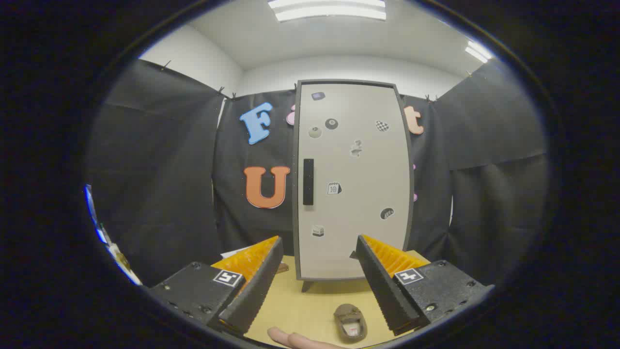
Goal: Open the shoe cabinet door, grab the shoes and put them into the shoe cabinet, then close the shoe cabinet door.
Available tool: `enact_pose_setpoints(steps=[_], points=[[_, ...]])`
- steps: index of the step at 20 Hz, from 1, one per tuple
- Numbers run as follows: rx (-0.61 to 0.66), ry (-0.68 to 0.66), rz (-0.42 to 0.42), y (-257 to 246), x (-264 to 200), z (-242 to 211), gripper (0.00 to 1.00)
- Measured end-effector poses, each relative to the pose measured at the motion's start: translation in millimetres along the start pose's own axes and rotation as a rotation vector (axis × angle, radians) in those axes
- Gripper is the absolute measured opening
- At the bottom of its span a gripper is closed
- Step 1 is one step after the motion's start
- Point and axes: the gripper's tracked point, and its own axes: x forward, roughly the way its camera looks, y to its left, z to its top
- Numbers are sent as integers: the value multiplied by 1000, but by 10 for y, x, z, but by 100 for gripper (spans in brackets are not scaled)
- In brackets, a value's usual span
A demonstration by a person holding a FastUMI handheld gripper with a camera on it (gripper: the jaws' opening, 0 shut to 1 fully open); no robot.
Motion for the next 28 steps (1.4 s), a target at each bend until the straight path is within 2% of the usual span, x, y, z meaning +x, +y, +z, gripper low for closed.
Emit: enact_pose_setpoints(steps=[4, 7, 10, 20, 23, 26, 28], points=[[-13, -35, -75, -268, 230, 48, 99], [4, -43, -91, -431, 326, 46, 99], [39, -20, -56, -479, 401, 40, 99], [25, 37, 38, -559, 507, 20, 99], [67, 56, 84, -521, 700, 27, 99], [37, 45, 67, -536, 1009, 117, 99], [30, 40, 103, -399, 1236, 194, 99]])
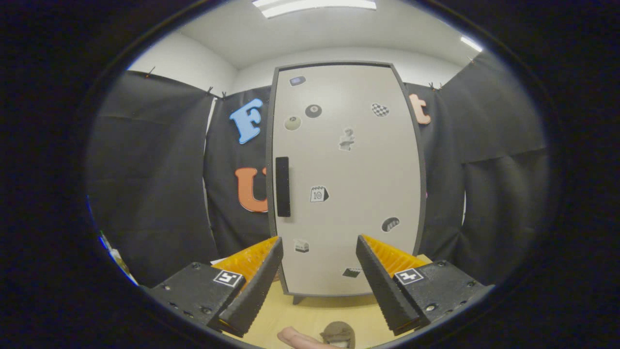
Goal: Open the shoe cabinet door, grab the shoes and put them into the shoe cabinet, then close the shoe cabinet door.
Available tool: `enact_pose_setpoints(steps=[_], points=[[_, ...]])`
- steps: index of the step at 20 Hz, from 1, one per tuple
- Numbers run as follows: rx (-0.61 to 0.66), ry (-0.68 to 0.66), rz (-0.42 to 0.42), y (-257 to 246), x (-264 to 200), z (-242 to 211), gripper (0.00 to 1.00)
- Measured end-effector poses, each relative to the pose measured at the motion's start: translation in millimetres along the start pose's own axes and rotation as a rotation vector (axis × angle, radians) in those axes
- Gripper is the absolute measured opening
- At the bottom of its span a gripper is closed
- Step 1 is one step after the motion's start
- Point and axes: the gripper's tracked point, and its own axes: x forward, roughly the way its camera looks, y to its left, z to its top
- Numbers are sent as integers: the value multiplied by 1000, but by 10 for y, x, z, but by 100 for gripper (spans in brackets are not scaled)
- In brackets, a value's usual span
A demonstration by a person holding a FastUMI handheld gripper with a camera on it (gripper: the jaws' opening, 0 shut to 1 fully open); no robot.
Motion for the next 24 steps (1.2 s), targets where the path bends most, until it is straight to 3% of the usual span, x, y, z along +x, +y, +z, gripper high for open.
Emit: enact_pose_setpoints(steps=[2, 5, 10, 14, 18, 21, 24], points=[[-2, -7, 51, 185, 232, 105, 99], [-27, -8, 2, 267, 639, 229, 99], [-28, -24, 18, 526, 1245, 465, 99], [-111, -68, -52, 533, 1567, 637, 99], [-62, -37, -111, 429, 1806, 707, 99], [-73, -12, -103, 408, 1949, 699, 96], [-89, -36, -100, 502, 1959, 749, 86]])
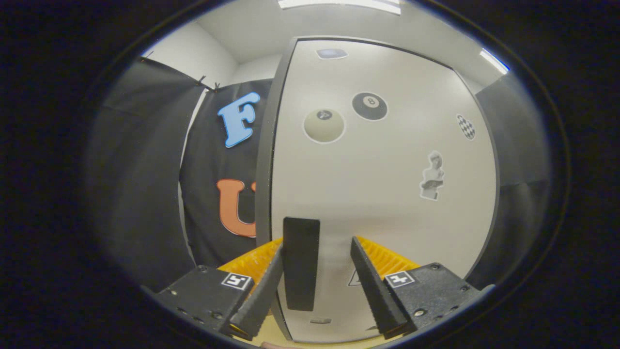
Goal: Open the shoe cabinet door, grab the shoes and put them into the shoe cabinet, then close the shoe cabinet door.
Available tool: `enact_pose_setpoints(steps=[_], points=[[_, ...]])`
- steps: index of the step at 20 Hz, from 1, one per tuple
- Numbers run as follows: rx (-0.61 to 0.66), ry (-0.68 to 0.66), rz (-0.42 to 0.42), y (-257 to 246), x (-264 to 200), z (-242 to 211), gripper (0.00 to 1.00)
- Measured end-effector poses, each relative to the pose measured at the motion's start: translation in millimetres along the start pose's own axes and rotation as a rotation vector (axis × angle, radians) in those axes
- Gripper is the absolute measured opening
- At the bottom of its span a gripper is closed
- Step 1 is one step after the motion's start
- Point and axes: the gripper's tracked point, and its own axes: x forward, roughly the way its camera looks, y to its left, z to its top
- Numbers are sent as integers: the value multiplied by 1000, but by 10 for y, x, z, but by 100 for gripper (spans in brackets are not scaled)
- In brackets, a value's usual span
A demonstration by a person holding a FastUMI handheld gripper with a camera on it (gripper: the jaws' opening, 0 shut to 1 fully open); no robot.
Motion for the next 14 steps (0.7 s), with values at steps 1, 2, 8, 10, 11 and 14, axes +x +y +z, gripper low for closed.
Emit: enact_pose_setpoints(steps=[1, 2, 8, 10, 11, 14], points=[[3, 17, -2, 36, 23, -58, 78], [5, 21, -7, 43, 16, -91, 72], [35, 49, -47, 69, 1, -186, 33], [35, 66, -60, 70, -21, -195, 32], [35, 70, -70, 64, -18, -194, 32], [17, 69, -86, 46, -62, -200, 32]])
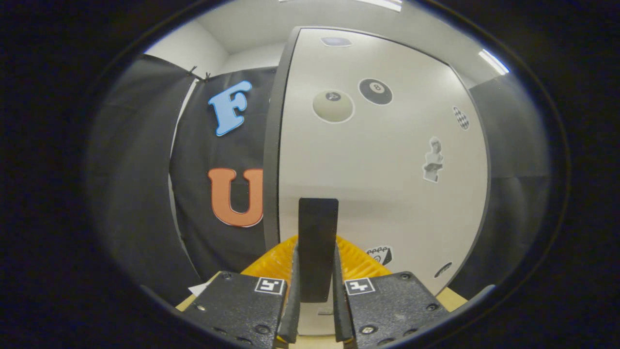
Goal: Open the shoe cabinet door, grab the shoes and put them into the shoe cabinet, then close the shoe cabinet door.
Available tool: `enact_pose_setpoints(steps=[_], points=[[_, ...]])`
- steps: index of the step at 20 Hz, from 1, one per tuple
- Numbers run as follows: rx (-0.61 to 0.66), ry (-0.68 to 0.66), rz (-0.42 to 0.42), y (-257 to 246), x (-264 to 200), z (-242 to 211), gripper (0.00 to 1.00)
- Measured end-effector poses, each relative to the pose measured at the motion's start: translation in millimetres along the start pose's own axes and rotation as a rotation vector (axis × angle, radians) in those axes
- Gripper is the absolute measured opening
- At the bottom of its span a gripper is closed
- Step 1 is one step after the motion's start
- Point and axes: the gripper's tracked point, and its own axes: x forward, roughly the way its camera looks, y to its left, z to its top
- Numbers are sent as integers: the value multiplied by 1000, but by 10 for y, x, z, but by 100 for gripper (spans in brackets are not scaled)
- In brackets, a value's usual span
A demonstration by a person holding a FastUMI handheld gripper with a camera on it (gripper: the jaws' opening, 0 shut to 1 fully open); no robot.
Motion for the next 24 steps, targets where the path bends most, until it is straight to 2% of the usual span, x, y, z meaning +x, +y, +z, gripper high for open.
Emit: enact_pose_setpoints(steps=[10, 17, 20, 22, 24], points=[[-27, 25, 128, -166, -667, -26, 32], [-13, 35, 305, -485, -1319, -25, 31], [-1, 51, 328, -576, -1468, -47, 30], [40, 61, 323, -735, -1665, -38, 30], [27, 57, 313, -893, -1812, -59, 29]])
